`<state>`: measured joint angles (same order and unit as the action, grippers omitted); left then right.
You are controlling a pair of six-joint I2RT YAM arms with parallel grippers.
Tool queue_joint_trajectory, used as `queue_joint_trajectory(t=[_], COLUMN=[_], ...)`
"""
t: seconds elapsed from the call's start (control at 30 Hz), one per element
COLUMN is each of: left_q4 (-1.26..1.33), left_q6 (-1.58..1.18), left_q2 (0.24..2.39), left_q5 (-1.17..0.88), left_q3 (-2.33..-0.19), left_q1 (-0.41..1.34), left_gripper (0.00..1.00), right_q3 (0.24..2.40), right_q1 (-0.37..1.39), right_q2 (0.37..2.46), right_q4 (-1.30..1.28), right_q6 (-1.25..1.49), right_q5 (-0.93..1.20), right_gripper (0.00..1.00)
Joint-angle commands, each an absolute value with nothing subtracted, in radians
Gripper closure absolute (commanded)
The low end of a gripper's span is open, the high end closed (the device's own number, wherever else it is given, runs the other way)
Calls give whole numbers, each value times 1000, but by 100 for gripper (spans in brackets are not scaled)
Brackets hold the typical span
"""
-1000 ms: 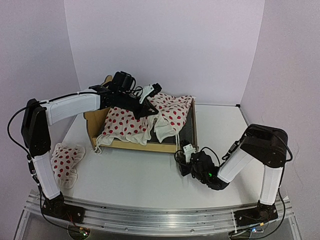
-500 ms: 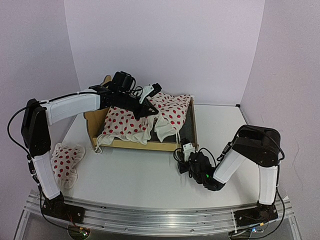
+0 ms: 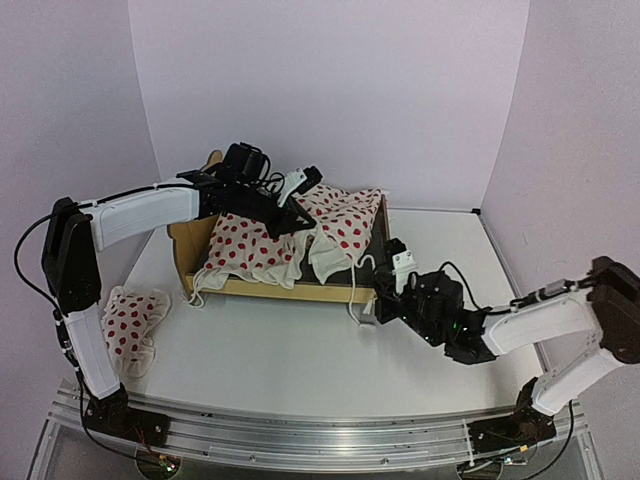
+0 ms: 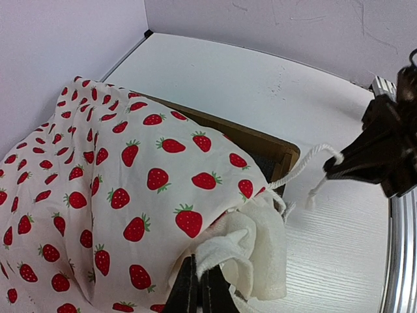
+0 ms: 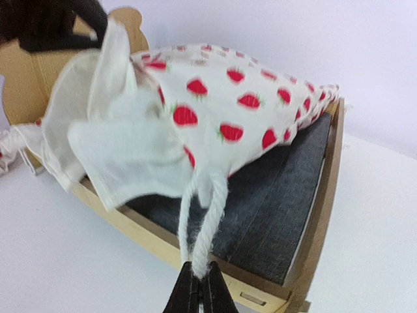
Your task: Set up the pet bed
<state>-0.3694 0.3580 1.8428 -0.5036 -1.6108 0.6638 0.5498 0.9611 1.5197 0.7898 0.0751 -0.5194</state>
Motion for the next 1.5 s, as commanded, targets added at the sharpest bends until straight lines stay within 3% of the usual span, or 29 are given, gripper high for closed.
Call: queue_joint_trajectory(t=[0.0,0.13,0.27,0.53,0.7,1.1,1.47], left_q4=[-365,-362,-360,-350,-356,-342,-332], left_q6=[358,361,359,358,368,378,375], left_q2=[1776,1770,1766,1761,1756,1747,1750], left_q5=[-515,-515,-516,-509,-488,-477,-491], left_q3=[-1603,-1593,-1585,-1577,-1570,-1547,-1540], left_q1=[654,653,653,653,652,645,644], left_gripper=[100,100,100,100,100,100,100], right_q3=[612,724,799,949,1037,1008,1037], right_q1=[968,968,962,761,742,738,706], right_q2=[1331,1270,1273,1467,1598,1655,1735], right_q4=[397,194,181,231,250,280,108], right_q6=[68,27,-86,-104,-94,46,161], right_q5=[-463,-436,-445,-179,-91,-59,-30], right_gripper=[100,100,100,100,100,100,100])
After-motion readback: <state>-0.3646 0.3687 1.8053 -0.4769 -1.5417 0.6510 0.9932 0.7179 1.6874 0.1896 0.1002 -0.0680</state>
